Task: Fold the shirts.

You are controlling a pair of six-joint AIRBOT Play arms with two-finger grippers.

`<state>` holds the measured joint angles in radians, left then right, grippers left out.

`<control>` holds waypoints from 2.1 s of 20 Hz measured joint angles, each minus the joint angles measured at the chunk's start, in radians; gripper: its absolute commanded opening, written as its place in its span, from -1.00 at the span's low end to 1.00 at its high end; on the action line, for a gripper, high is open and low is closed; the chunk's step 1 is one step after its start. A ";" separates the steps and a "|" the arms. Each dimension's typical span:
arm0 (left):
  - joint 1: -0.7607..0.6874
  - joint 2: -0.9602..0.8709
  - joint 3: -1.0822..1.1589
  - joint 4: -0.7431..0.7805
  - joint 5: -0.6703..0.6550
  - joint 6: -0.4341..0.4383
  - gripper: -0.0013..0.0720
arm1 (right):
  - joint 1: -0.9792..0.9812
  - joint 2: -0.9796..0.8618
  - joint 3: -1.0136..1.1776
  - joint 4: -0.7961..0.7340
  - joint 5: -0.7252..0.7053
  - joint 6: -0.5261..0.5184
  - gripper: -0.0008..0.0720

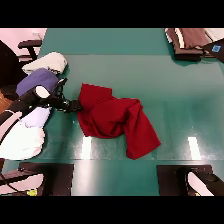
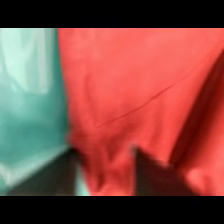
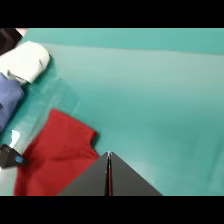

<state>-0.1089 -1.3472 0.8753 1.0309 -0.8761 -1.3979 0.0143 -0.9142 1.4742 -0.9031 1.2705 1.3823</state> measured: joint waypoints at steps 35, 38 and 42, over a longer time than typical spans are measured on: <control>-0.013 0.469 0.975 0.167 -0.084 0.039 -0.91 | -0.107 0.155 0.004 -0.232 0.194 0.002 -0.94; -0.013 0.508 1.109 0.176 -0.125 0.043 -0.91 | -0.218 0.146 0.233 -0.237 0.302 0.003 -0.94; -0.013 0.510 1.154 0.197 -0.140 0.051 -0.91 | -0.294 0.059 0.457 -0.238 0.413 0.042 -0.94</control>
<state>-0.1215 -0.8375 2.0293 1.2282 -1.0157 -1.3472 -0.2794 -0.8551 1.9308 -1.1416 1.6836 1.4242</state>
